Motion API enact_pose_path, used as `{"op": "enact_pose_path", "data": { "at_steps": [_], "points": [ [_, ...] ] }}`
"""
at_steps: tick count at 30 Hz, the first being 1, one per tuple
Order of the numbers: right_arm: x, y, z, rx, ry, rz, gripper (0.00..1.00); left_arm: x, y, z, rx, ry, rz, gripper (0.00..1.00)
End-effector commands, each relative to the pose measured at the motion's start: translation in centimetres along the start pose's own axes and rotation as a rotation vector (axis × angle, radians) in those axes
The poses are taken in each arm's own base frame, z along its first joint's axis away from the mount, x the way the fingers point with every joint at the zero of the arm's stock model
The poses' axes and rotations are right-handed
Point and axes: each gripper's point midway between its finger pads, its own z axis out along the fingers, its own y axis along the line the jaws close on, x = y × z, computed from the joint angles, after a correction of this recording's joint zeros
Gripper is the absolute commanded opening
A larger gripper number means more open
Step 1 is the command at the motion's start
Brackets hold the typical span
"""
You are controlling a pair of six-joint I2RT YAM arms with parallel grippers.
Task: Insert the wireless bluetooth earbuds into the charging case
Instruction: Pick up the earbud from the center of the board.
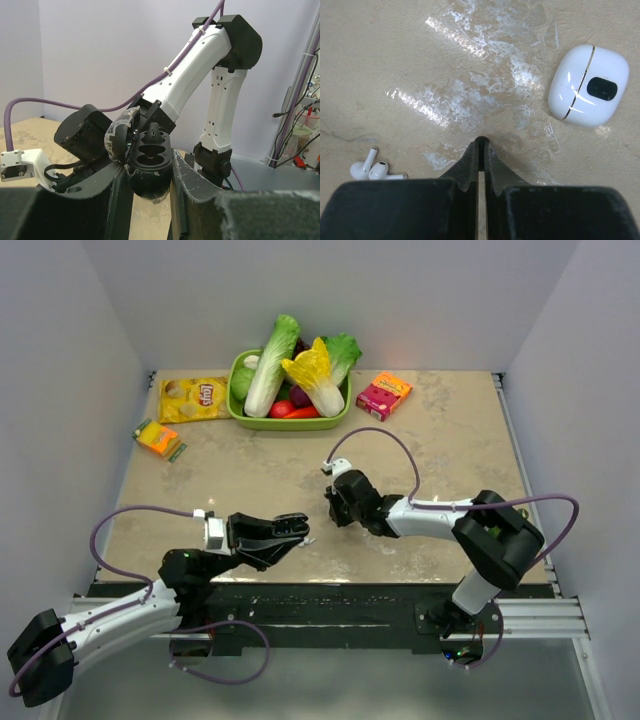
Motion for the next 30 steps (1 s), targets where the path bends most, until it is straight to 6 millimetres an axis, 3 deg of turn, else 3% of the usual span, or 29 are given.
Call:
{"op": "enact_pose_path", "data": {
  "at_steps": [1,4,5,7,8,11,12,16,20,23,30],
  "points": [
    [-1.2,-0.9,-0.5,0.051,-0.019,0.022,0.00,7.8,0.7,-5.9,-0.051,0.162,-0.054,0.00],
    [-4.1,-0.1,-3.5,0.003,-0.122,0.041,0.00,7.7,0.7,-5.8,-0.054,0.161,-0.054,0.00],
    [-6.2,0.4,-6.1,-0.025,-0.184,0.053,0.00,7.8,0.8,-5.8,-0.059,0.166,-0.053,0.00],
    [-8.3,1.3,-9.3,-0.074,-0.246,0.051,0.00,7.5,1.0,-5.5,-0.065,0.159,-0.051,0.00],
    [-9.5,1.4,-12.2,-0.093,-0.293,0.040,0.00,7.5,1.1,-5.4,-0.069,0.159,-0.051,0.00],
    [-11.2,2.2,-17.3,-0.163,-0.354,-0.021,0.00,7.2,1.3,-5.1,-0.079,0.155,-0.044,0.00],
    [-12.3,2.9,-20.3,-0.222,-0.422,-0.044,0.00,7.1,1.3,-4.9,-0.078,0.158,-0.044,0.00],
    [-12.6,7.5,-27.5,-0.528,-0.475,-0.190,0.00,6.9,1.6,-4.1,-0.080,0.161,-0.035,0.00],
    [-11.2,10.3,-31.2,-0.737,-0.449,-0.277,0.00,6.7,0.7,-2.9,-0.009,0.172,-0.030,0.00],
    [-9.9,11.9,-32.3,-0.857,-0.385,-0.324,0.00,6.9,-0.4,-2.0,0.075,0.200,-0.037,0.00],
    [-7.9,13.4,-31.0,-0.901,-0.289,-0.390,0.00,7.3,-2.6,0.3,0.246,0.251,-0.084,0.00]
  ]
}}
